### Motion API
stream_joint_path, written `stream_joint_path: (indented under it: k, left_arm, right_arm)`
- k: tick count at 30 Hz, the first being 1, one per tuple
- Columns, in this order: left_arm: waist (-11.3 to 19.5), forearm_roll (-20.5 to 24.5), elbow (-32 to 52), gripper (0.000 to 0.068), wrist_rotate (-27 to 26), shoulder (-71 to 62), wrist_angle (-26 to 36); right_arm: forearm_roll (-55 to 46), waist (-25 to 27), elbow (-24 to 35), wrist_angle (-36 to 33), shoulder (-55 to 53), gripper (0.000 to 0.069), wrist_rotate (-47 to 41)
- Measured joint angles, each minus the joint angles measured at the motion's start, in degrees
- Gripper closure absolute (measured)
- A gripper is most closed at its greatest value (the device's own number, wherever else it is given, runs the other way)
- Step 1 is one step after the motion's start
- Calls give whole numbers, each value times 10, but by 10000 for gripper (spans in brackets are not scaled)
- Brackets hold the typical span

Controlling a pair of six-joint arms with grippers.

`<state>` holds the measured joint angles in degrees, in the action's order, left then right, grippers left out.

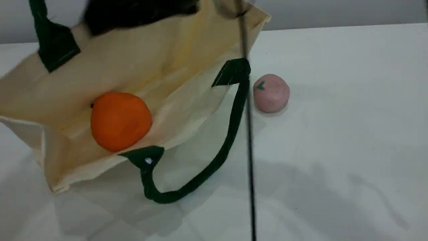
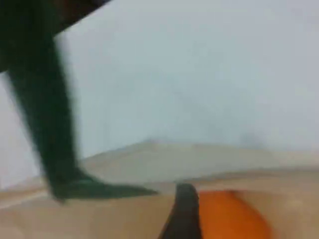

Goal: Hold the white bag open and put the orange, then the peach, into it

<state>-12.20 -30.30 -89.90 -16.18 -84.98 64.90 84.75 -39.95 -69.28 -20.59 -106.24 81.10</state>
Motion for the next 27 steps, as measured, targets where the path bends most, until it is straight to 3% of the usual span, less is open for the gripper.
stream_joint_path:
  k: [6, 14, 27]
  left_arm:
    - [0, 20, 0, 615, 1, 0, -5]
    - [0, 33, 0, 615, 6, 0, -7]
    - [1, 32, 0, 615, 6, 0, -1]
  right_arm:
    - [-122, 94, 56, -2, 60, 124, -96]
    - [-130, 215, 83, 24, 23, 125, -102]
    - [-121, 229, 77, 106, -78, 125, -95]
